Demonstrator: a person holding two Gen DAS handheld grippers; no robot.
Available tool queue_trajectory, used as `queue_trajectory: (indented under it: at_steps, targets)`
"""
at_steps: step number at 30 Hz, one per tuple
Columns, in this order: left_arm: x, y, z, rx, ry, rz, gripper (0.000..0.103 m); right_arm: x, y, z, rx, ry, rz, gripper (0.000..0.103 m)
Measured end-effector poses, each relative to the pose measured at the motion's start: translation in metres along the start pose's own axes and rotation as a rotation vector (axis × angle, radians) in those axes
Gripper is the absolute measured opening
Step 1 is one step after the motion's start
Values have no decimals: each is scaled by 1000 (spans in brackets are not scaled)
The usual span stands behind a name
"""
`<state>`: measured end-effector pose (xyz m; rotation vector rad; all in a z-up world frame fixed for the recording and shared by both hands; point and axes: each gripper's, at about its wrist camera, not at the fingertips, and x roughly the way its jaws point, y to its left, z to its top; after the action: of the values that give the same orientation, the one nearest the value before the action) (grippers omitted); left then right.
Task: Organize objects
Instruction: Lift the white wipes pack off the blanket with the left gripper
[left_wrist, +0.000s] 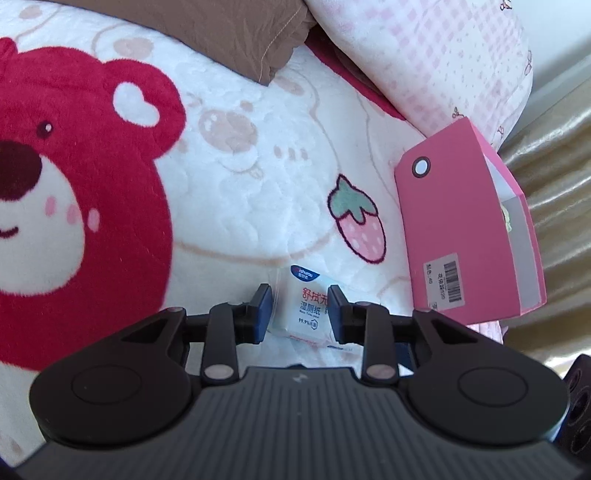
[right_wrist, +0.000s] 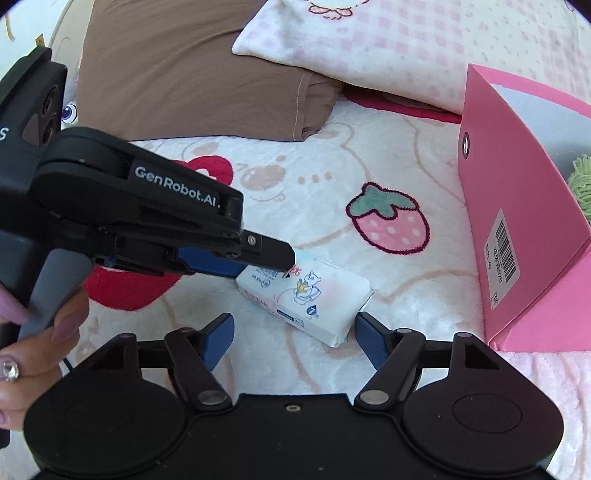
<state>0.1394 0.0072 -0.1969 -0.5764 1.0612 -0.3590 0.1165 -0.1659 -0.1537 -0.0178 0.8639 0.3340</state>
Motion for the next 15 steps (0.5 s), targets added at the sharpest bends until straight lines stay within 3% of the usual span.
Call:
queue_trajectory:
  at_steps: [3, 5, 10, 15]
  targets:
    - [2, 0, -12, -60, 60, -52, 34, 2, -4, 0, 1, -5, -38, 91]
    - [4, -5, -14, -8, 60, -17, 33, 5, -7, -2, -2, 10, -26, 91]
    - [7, -5, -12, -10, 26, -4, 33, 13, -6, -7, -68, 8, -52, 90]
    - [4, -8, -15, 12, 11, -17, 30, 6, -9, -7, -53, 4, -43, 84]
